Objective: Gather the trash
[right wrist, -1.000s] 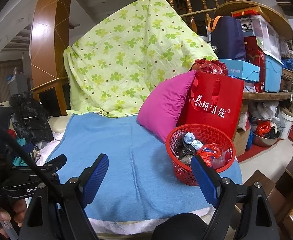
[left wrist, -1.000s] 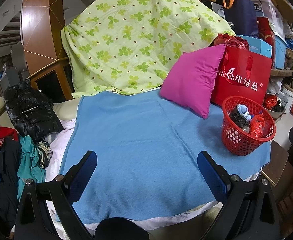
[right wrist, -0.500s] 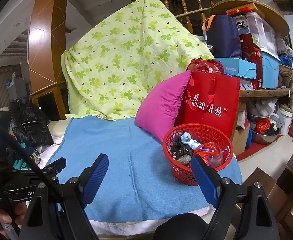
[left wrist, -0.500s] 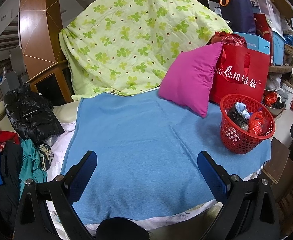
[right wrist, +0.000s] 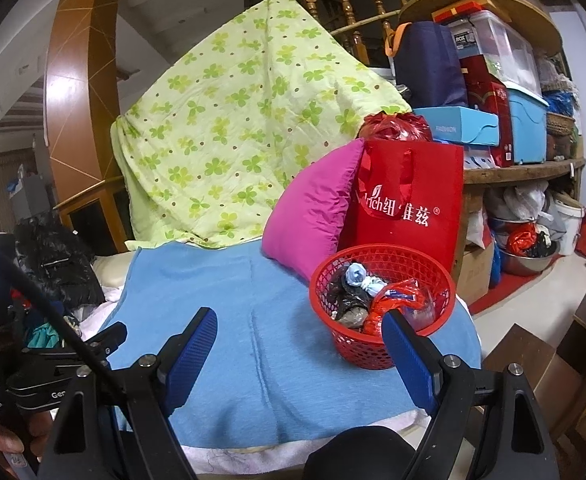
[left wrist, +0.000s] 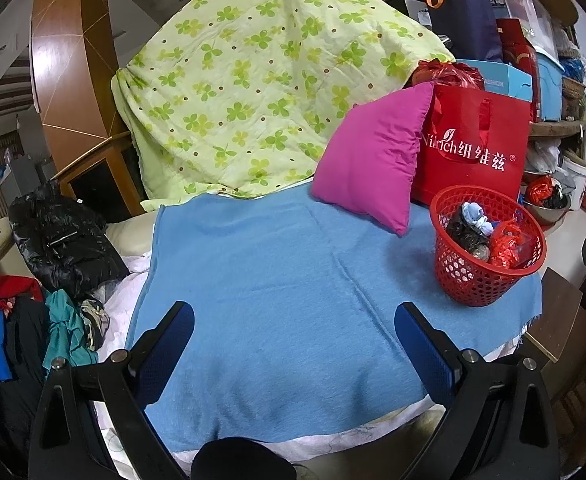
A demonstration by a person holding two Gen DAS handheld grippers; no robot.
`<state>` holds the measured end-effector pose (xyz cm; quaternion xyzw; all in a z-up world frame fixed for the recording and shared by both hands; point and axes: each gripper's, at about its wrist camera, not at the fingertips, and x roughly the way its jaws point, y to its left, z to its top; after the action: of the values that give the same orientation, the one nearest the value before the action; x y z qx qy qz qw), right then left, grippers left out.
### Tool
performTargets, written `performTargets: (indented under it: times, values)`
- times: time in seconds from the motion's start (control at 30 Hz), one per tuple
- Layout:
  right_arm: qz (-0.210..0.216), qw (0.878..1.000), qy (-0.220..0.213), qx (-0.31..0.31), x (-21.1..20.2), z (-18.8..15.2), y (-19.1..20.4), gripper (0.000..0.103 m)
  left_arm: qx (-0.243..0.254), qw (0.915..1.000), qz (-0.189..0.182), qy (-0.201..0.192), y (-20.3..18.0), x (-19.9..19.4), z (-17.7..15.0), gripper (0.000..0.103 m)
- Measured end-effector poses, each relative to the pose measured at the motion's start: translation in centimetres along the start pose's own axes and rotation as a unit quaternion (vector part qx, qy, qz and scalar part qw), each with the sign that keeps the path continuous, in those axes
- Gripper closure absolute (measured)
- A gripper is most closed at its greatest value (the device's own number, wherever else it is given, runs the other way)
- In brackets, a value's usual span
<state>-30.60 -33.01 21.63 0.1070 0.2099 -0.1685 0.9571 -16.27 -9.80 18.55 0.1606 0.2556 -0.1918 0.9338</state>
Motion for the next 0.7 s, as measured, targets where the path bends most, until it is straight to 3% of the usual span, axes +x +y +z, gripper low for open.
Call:
performTargets:
  times: [0.7]
  values:
    - [-0.006, 1.000, -0.026, 0.009, -1.5, 0.7, -1.1, 0.016, 0.021, 0.9995, -0.003, -0.025, -1.9, -2.0, 1.1, 0.003]
